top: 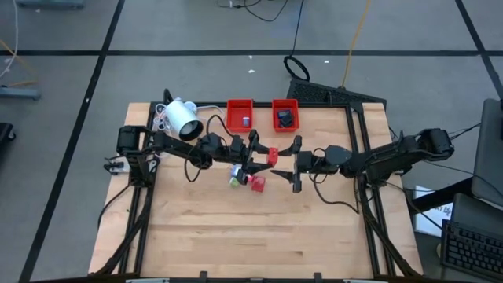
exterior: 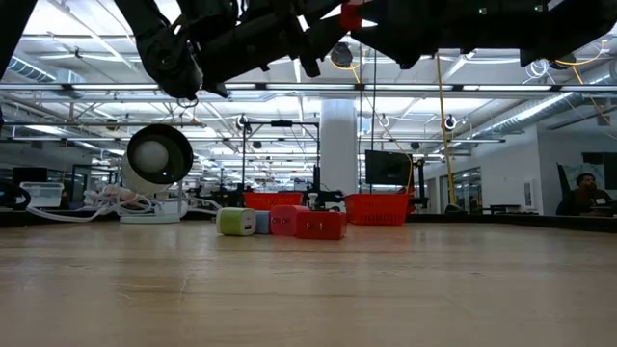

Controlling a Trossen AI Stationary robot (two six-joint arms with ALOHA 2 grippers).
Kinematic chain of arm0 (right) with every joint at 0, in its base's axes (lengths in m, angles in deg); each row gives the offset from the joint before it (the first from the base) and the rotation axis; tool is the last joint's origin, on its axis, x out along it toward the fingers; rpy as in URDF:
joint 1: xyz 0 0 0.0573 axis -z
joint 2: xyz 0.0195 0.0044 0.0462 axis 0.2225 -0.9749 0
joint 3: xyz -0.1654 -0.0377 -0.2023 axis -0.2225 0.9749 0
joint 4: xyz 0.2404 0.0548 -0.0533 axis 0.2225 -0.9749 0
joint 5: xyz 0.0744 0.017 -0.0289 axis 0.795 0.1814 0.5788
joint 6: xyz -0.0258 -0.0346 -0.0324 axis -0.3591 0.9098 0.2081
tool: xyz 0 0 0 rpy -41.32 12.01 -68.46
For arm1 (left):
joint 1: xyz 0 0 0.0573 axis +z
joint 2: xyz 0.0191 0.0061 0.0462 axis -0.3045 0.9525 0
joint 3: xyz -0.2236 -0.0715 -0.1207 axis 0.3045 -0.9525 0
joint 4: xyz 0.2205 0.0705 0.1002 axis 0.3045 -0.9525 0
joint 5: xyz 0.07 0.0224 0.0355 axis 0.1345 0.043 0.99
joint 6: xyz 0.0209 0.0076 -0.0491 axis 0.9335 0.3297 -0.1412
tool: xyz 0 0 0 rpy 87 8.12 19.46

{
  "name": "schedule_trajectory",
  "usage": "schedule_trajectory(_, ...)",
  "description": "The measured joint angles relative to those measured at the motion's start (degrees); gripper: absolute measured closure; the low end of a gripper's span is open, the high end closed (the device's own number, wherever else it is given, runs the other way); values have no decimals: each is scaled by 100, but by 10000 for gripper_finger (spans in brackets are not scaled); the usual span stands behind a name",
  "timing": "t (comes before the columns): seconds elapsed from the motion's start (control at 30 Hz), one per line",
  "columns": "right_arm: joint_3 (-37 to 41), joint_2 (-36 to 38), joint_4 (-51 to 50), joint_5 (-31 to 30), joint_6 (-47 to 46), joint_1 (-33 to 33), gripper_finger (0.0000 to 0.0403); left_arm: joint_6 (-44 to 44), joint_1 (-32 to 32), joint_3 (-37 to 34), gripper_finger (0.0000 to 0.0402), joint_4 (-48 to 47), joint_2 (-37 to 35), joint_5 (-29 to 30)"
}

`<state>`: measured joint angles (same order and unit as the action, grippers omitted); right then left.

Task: Pick & Place Office items
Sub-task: Put the bottom red charger adapter into the left red bin

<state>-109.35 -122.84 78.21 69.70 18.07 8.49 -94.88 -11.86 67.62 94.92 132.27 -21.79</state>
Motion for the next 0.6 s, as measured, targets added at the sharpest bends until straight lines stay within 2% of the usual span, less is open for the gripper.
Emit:
schedule_trajectory(0.2,0,-174,439,224,-48,7,151,10,-4,2,191,-17,-11,-85)
schedule_trajectory(0.6,10,-175,661,-326,122,-6,151,17,7,7,191,-35,-15,-140)
